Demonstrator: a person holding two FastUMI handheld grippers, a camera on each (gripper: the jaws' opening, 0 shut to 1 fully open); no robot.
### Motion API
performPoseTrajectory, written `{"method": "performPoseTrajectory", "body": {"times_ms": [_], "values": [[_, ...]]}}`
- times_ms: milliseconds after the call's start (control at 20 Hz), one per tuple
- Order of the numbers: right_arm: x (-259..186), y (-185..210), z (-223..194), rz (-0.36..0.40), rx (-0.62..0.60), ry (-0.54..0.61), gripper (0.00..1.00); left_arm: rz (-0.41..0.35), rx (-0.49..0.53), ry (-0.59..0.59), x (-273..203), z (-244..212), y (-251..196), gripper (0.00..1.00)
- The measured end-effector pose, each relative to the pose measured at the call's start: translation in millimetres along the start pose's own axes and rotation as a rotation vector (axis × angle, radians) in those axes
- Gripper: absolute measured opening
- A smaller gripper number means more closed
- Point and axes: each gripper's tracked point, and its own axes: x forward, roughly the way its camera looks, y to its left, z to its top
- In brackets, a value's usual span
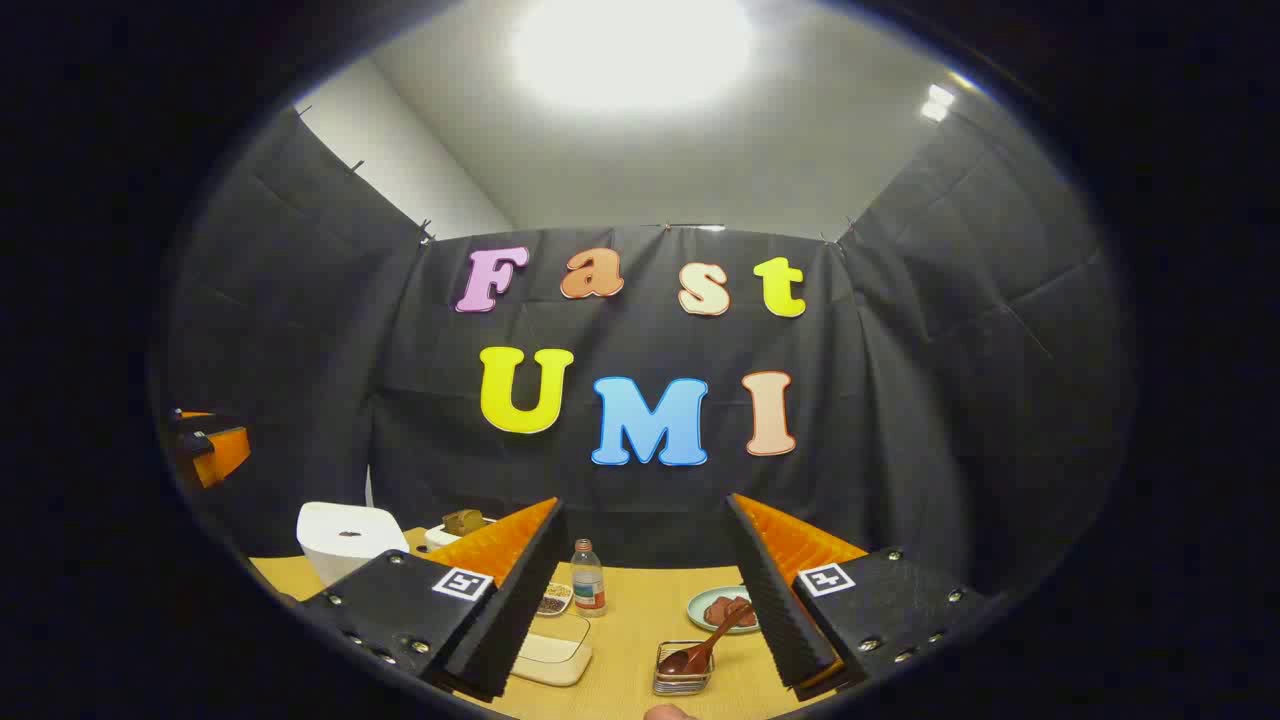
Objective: Close the left gripper, press the button to open the rice cooker; take a wooden spoon from the chopstick holder with the right hand, scoop a spoonful of rice and pour it into the rice cooker, then put the wooden spoon back into the chopstick holder.
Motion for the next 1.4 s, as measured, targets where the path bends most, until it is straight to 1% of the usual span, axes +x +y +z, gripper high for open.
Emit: {"method": "performPoseTrajectory", "body": {"times_ms": [100, 200, 250, 300, 350, 400, 450, 500, 550, 600, 650, 700, 900, 1200, 1400], "values": [[1, -4, -2, 0.002, -0.015, 0.003, 0.95, -0.013, 0.007, -0.006, -3, 5, -5, 0.99], [4, -3, -1, 0.010, -0.013, -0.001, 0.95, -0.002, 0.016, -0.021, -5, 10, -2, 0.99], [6, -2, 0, 0.013, -0.004, -0.004, 0.95, 0.003, 0.018, -0.027, -8, 14, -1, 0.94], [7, 1, 1, 0.018, 0.007, -0.006, 0.95, 0.011, 0.021, -0.030, -10, 14, 1, 0.99], [9, 3, 1, 0.022, 0.012, -0.006, 0.95, 0.020, 0.024, -0.030, -11, 15, 4, 0.94], [10, 5, 2, 0.026, 0.012, -0.008, 0.95, 0.024, 0.024, -0.029, -13, 14, 6, 0.99], [11, 7, 3, 0.028, 0.008, -0.015, 0.95, 0.028, 0.023, -0.027, -16, 14, 8, 0.94], [12, 8, 3, 0.028, 0.006, -0.020, 0.95, 0.033, 0.021, -0.026, -19, 13, 11, 0.99], [12, 9, 2, 0.030, 0.009, -0.020, 0.95, 0.039, 0.021, -0.023, -21, 12, 14, 0.99], [12, 12, 2, 0.035, 0.018, -0.019, 0.95, 0.045, 0.023, -0.019, -23, 10, 18, 0.94], [11, 13, 1, 0.039, 0.024, -0.017, 0.95, 0.052, 0.026, -0.016, -25, 9, 20, 0.94], [12, 14, 1, 0.041, 0.024, -0.015, 0.95, 0.059, 0.030, -0.017, -24, 9, 23, 0.99], [16, 15, -1, 0.046, 0.031, 0.000, 0.95, 0.075, 0.046, -0.017, -25, 10, 29, 0.99], [15, 7, 1, 0.035, 0.021, -0.002, 0.95, 0.091, 0.038, -0.008, -19, 6, 36, 0.99], [15, 1, -4, 0.018, 0.034, 0.008, 0.95, 0.081, 0.041, -0.003, -15, 4, 33, 0.99]]}}
